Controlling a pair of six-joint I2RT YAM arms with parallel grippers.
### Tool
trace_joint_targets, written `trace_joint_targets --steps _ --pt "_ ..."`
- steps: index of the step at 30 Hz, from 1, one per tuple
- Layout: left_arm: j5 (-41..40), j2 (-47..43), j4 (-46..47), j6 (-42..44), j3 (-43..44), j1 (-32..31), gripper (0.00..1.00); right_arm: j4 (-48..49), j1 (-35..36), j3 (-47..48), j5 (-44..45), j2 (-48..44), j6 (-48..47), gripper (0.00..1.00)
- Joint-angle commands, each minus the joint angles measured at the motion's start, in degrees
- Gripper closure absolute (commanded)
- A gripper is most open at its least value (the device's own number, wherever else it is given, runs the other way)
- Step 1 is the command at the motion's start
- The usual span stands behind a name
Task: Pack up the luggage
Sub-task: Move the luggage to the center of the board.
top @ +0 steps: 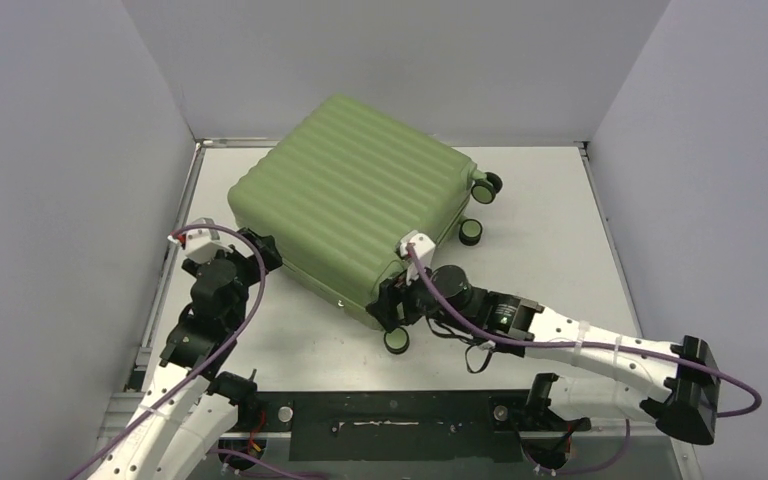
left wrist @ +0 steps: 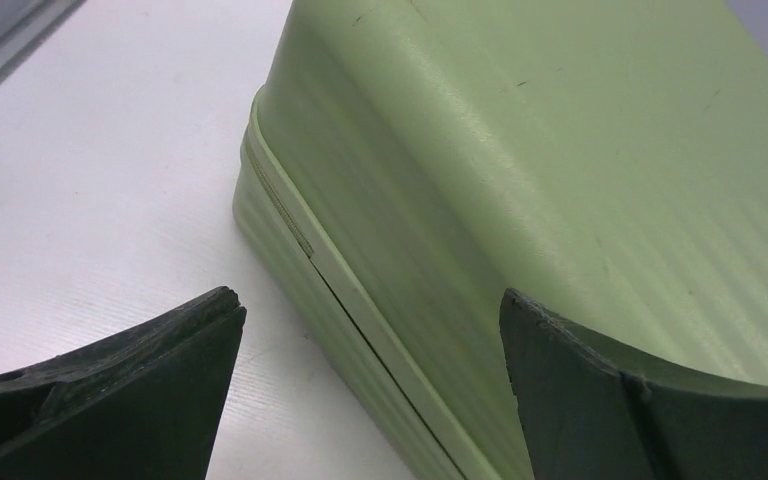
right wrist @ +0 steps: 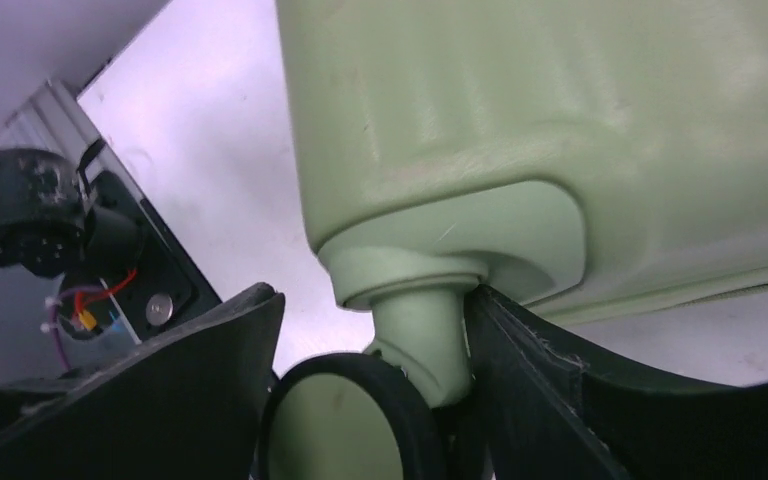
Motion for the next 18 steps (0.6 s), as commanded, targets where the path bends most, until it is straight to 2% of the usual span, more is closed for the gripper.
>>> trace_joint_targets --steps 1,4,8,10,13,18 --pt "-5.61 -0.45 -1.03 0.02 4.77 -0.13 0.03 0.2 5.02 3.46 4.57 4.54 4.22 0.29" --pt "-7.1 0.68 -2.69 -1.71 6.42 -0.13 0.03 -1.37 3.85 9.17 8.56 2.91 1.62 0.24" --pt "-7.78 2.78 -4.61 -4.61 8.41 -0.1 0.03 -6.42 -2.88 20.95 8.93 4.18 -3.27 0.19" --pt "-7.64 3.79 -4.54 -6.27 8.73 -0.1 0.03 -7.25 -10.17 24.76 8.77 5.15 -3.69 0.17" --pt "-4.45 6.67 -2.98 -9.2 9.42 0.49 0.03 -4.45 -23.71 27.31 3.05 7.21 -0.87 0.17" --pt "8.37 15.37 -3.29 -15.84 14.63 5.65 0.03 4.4 -42.78 30.74 -7.26 16.0 7.02 0.16"
